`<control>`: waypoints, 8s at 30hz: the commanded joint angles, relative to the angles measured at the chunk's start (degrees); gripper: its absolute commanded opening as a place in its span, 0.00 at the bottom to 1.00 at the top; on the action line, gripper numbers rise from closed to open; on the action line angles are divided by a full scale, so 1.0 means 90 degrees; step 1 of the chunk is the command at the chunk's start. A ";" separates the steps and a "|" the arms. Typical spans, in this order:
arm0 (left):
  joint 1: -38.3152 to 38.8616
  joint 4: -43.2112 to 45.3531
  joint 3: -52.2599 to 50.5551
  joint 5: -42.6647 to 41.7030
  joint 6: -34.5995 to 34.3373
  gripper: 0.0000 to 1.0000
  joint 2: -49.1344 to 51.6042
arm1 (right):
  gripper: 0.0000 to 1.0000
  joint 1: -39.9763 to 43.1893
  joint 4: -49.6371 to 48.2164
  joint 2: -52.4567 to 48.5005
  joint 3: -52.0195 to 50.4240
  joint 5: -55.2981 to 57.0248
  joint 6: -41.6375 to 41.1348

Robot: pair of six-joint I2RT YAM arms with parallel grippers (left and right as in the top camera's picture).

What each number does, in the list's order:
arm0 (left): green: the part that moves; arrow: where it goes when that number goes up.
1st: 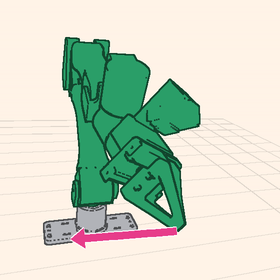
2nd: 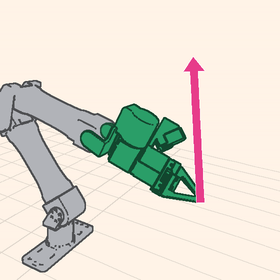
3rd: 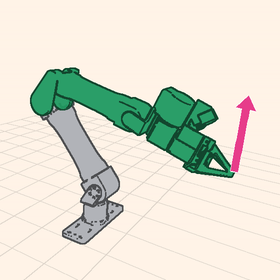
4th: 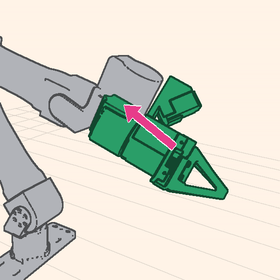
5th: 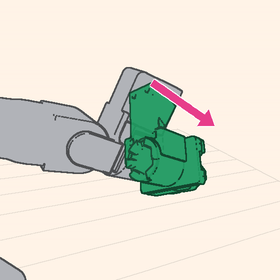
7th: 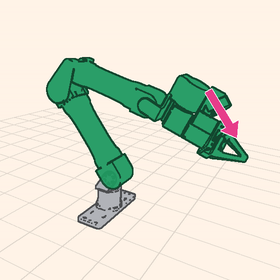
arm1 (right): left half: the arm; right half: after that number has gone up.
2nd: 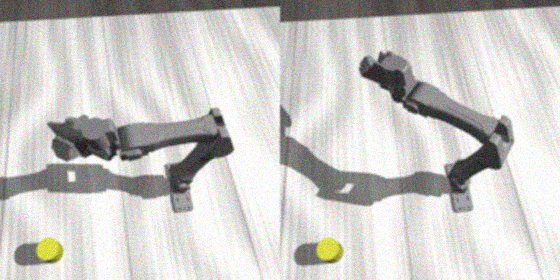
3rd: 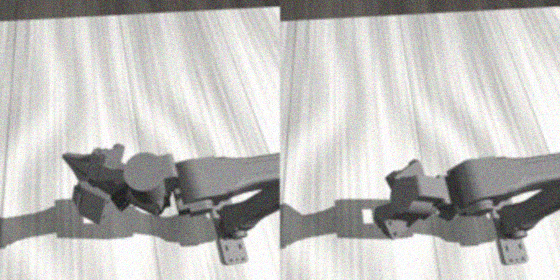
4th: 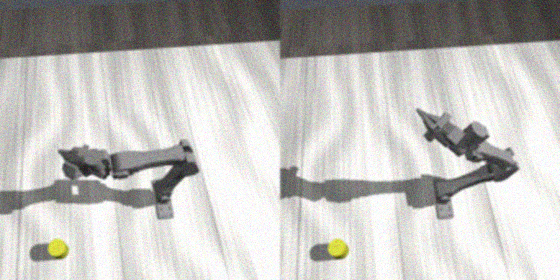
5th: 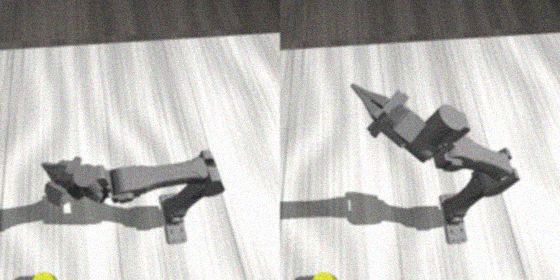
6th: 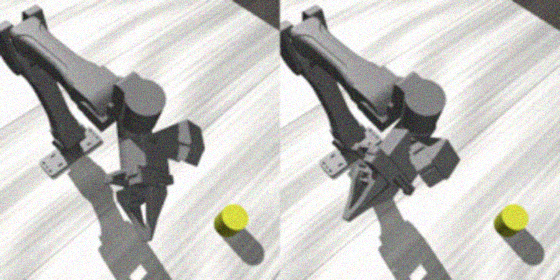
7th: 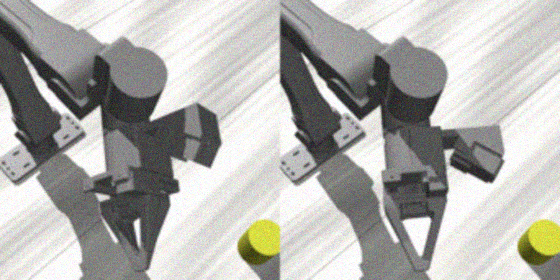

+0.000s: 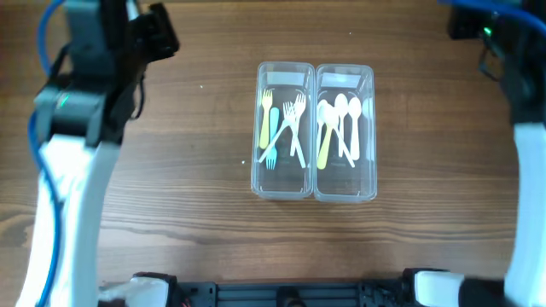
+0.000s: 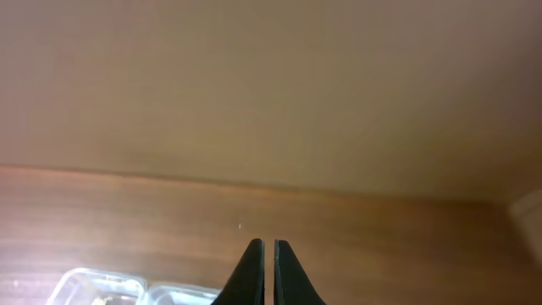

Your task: Pack container

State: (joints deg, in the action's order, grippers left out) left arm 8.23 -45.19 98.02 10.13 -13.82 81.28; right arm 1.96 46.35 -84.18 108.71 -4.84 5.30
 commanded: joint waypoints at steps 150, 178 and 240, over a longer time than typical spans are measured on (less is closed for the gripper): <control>-0.0005 -0.0967 0.0070 0.0595 0.0136 1.00 -0.0971 | 1.00 -0.0007 -0.4745 0.9097 -1.1822 -0.0663 0.0401; -0.0005 -0.0015 -0.2191 0.0265 0.0138 1.00 -0.3378 | 1.00 -0.0007 -0.4745 0.9097 -1.1822 -0.0663 0.0401; -0.0236 0.1547 -0.9945 0.0262 0.0163 1.00 -0.9012 | 1.00 -0.0007 -0.4745 0.9097 -1.1822 -0.0663 0.0401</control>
State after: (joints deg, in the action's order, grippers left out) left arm 6.35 -31.64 8.93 13.41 -12.73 0.84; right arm 1.96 3.90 -3.03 3.03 -10.09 8.29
